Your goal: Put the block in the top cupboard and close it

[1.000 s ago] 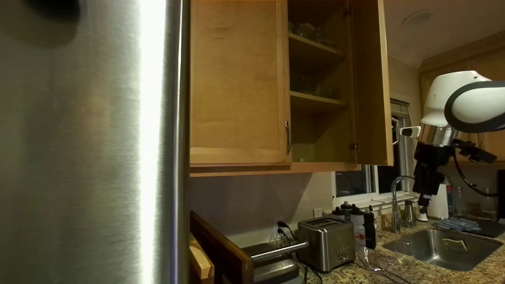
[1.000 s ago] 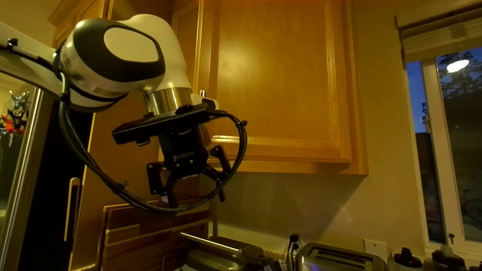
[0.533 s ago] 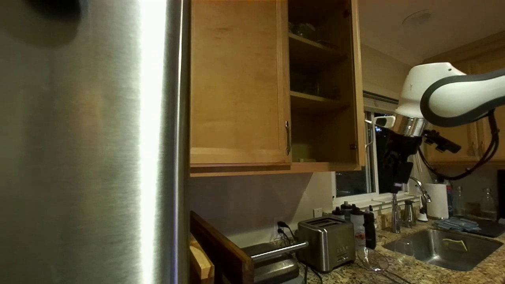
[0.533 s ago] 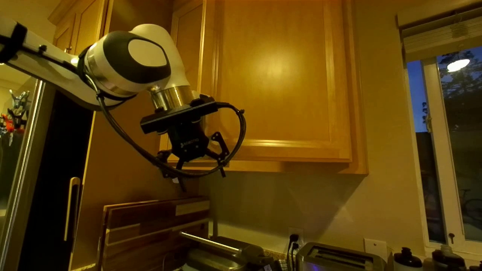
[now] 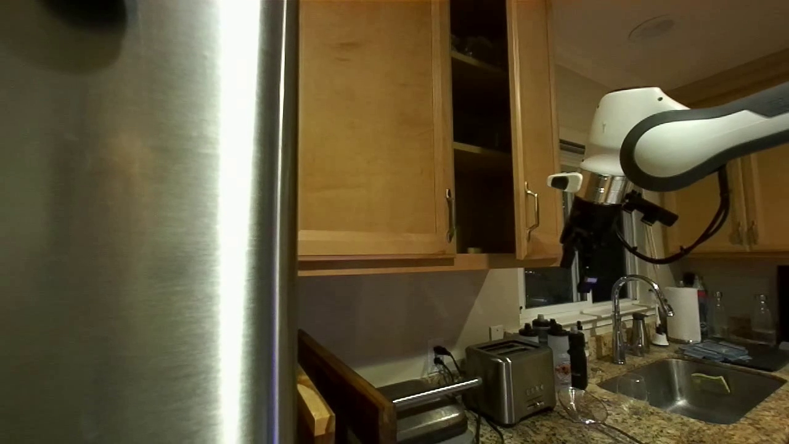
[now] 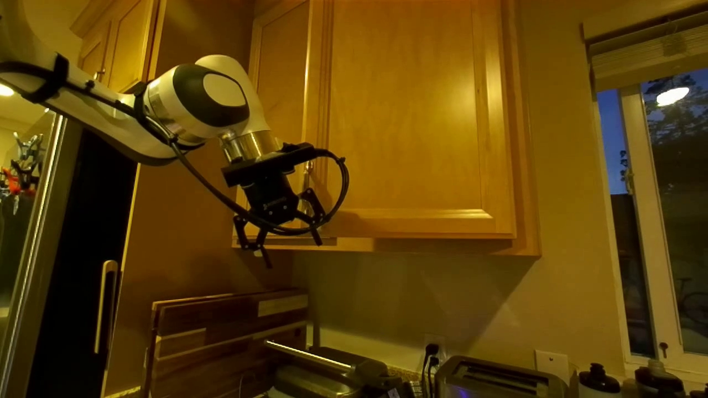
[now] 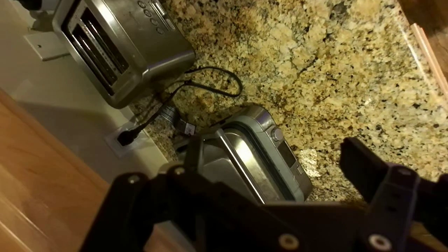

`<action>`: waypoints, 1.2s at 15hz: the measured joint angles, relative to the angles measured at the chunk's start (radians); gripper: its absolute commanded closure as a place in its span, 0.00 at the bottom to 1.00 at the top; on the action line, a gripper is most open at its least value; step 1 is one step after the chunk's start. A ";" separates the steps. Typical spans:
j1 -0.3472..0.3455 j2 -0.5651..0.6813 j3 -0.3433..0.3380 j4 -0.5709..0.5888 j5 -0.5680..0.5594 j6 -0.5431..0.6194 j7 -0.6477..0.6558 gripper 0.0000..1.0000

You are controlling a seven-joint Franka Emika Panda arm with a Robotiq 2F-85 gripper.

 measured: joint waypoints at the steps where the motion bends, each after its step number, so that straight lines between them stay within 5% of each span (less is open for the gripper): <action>1: -0.001 -0.001 0.000 -0.001 0.009 0.000 0.000 0.00; 6: -0.013 -0.019 -0.009 -0.042 0.128 0.062 0.068 0.00; 13: -0.067 -0.026 -0.008 -0.130 0.157 0.374 0.274 0.00; 18: -0.084 -0.026 -0.008 -0.132 0.157 0.403 0.296 0.00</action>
